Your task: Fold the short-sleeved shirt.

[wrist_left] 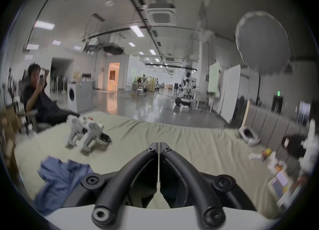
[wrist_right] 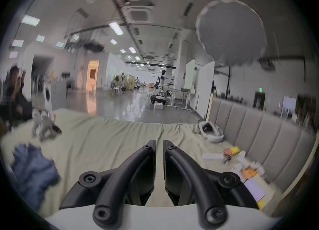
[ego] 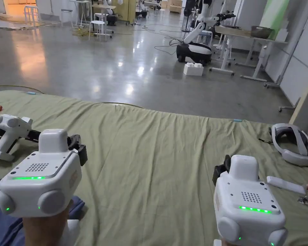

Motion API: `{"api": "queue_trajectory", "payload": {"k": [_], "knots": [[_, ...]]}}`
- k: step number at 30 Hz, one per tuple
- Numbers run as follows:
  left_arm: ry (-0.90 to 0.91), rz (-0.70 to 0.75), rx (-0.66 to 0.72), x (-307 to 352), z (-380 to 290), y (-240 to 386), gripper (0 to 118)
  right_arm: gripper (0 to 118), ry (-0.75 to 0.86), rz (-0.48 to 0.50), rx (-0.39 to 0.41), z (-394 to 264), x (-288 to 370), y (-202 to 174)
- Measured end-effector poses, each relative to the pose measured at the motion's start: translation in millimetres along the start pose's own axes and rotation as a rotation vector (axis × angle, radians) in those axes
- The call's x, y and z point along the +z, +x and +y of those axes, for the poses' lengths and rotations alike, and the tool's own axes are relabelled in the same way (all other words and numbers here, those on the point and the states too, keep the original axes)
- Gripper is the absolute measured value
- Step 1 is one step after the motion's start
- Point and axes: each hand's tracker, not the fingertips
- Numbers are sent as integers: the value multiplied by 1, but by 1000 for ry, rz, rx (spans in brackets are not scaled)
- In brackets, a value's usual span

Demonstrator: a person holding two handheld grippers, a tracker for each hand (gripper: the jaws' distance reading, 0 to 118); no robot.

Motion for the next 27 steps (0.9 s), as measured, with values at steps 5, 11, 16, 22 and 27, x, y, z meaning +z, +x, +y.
{"api": "queue_trajectory", "payload": {"k": [5,11,16,22,27], "knots": [[0,-3,48,3,0,-1,4,11,-3,-17,-110,1,-3,5],[-61,13,-29,5,3,-8,4,11,-25,-8,-85,-4,-5,5],[-224,49,-69,15,-12,-47,4,11,-74,10,-58,-19,-8,0],[-462,151,-38,15,-48,-147,4,11,-154,41,-15,-43,-14,-14],[-624,274,25,12,-64,-222,4,11,-196,67,15,-56,-18,-32]]}}
